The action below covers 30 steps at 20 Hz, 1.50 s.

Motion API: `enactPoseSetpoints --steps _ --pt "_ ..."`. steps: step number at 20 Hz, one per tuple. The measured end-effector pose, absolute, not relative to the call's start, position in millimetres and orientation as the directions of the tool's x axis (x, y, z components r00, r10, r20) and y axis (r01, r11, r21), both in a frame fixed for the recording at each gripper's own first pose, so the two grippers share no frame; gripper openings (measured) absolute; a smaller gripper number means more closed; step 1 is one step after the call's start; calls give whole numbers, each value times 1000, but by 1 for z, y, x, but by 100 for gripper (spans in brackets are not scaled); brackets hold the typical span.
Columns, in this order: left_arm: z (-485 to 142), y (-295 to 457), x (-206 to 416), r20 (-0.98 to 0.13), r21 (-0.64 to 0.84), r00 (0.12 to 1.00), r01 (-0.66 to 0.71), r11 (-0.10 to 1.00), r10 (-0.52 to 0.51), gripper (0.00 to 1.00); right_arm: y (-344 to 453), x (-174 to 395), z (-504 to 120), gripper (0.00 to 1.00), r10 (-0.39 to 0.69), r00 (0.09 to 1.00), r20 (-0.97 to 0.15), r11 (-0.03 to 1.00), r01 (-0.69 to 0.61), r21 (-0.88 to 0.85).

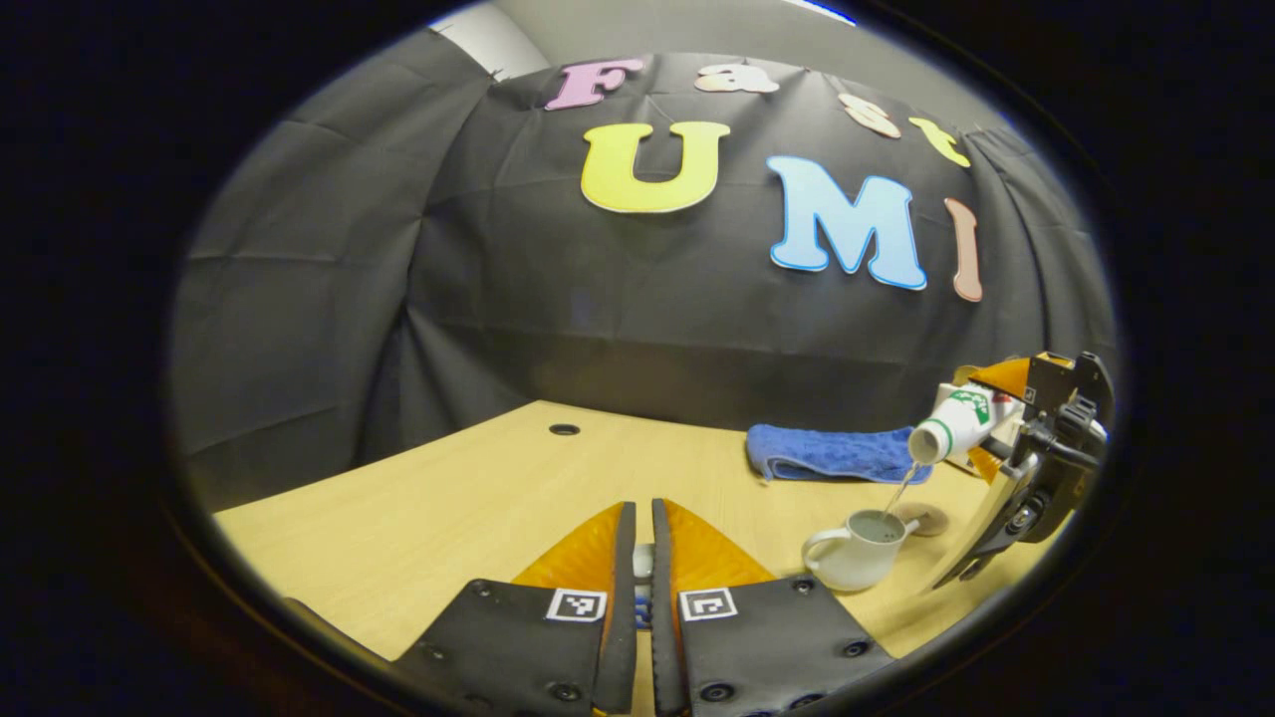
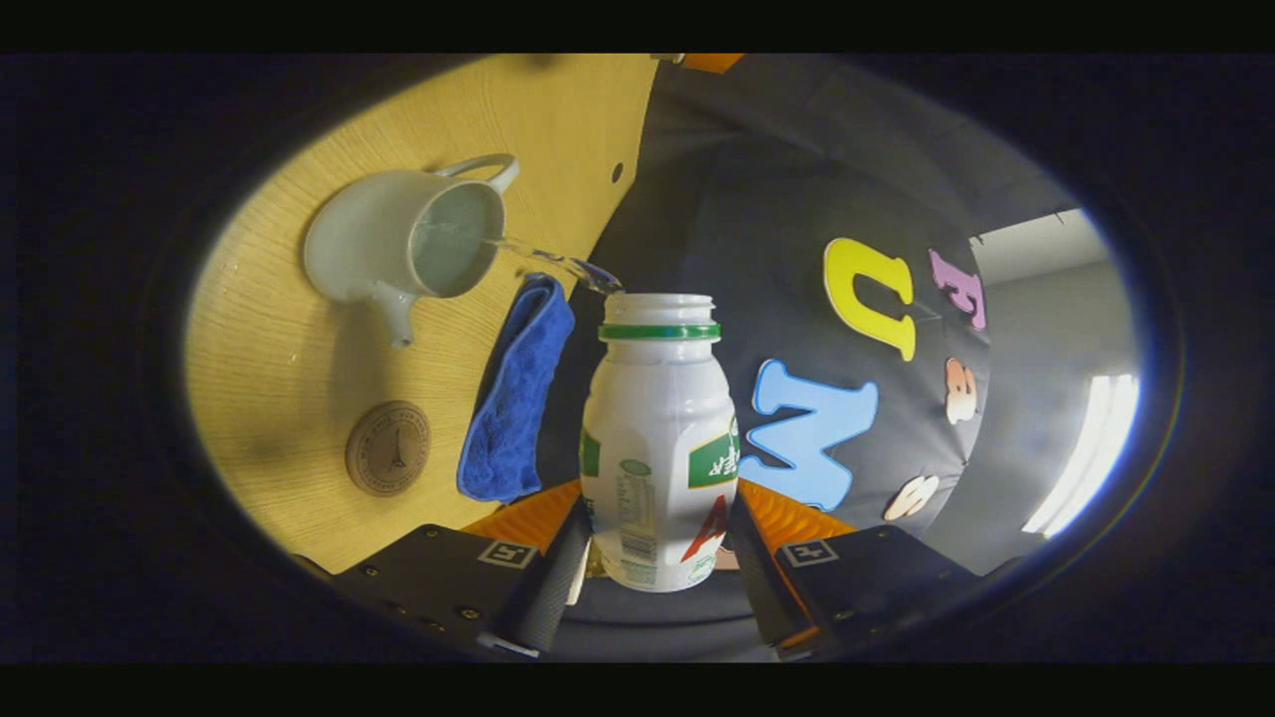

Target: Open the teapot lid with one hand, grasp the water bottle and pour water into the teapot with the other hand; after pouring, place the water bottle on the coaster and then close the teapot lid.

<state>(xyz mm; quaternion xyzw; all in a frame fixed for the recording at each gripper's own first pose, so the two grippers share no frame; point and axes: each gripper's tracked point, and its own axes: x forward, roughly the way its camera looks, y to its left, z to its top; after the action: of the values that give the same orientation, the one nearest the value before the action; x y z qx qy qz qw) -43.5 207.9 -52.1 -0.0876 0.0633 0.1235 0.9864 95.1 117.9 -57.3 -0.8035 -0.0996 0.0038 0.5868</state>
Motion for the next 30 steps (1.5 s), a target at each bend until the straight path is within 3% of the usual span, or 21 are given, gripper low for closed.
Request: enactPoseSetpoints --steps 3,7,13,14,30 --pt "-51 207 -42 -149 -158 962 -253 954 231 17 116 98 -55 74 170 978 122 -305 170 -937" --pt "-52 207 -41 -151 -156 962 -251 955 228 13 119 93 -57 74 182 974 136 -321 189 -928" --pt "-54 206 -40 -153 -153 961 -253 955 230 17 121 94 -57 74 197 969 147 -346 209 -915" --pt "-55 205 -41 -153 -153 961 -253 955 230 13 121 94 -56 74 201 968 148 -351 213 -912" --pt "-56 204 -39 -157 -146 960 -255 956 233 13 125 91 -55 74 248 955 162 -435 259 -862"
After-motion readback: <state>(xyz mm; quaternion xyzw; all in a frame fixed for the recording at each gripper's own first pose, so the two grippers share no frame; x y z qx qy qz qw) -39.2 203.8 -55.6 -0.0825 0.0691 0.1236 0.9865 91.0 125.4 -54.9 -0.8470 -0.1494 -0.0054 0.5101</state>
